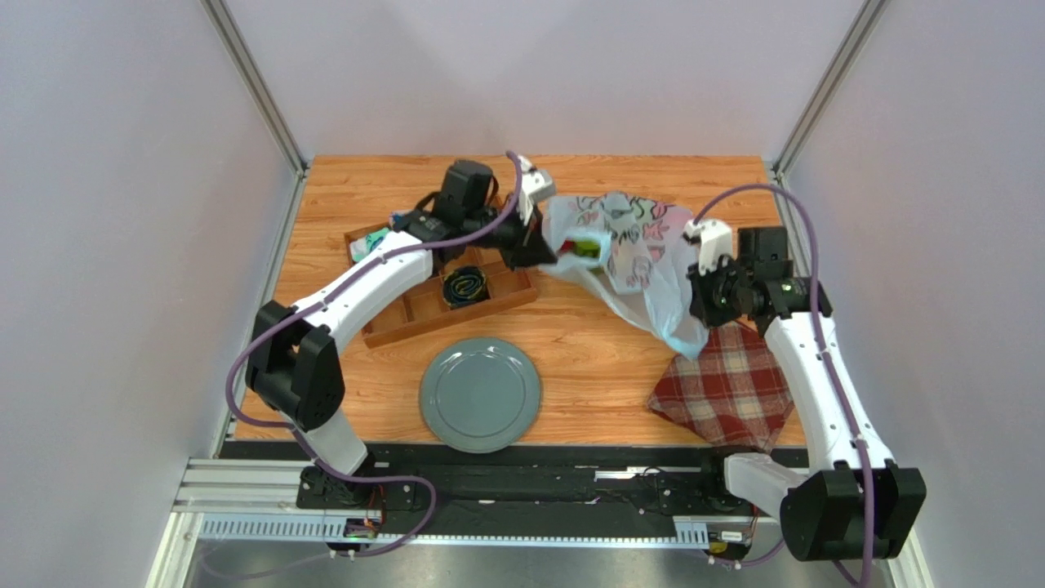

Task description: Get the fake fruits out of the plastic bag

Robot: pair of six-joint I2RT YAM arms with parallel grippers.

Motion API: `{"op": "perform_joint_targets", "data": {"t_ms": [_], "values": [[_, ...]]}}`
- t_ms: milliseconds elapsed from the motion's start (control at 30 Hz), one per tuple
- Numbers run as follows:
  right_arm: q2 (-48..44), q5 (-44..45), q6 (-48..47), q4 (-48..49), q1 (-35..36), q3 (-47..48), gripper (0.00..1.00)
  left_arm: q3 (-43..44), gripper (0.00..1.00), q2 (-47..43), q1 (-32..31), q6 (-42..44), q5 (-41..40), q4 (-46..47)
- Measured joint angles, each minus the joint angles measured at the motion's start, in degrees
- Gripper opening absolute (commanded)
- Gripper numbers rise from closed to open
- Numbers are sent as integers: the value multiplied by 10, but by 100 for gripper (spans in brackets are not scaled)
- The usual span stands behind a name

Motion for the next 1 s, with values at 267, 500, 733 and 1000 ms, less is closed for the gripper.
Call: {"op": "perform_joint_targets", "data": {"t_ms": [267,500,733,1000], "values": [[17,36,5,-78,0,-1,69,-75,61,14,-1,-9,9,-70],[20,-42,1,-100,28,246,70,-41,63,-116,0,5,54,-80],[42,-122,-4,-122,131,156,52,-71,58,-143,-1,-4,114,-72],[134,-154,-35,-140,214,60,100,-164,59,-155,11,-34,78,-76]]}}
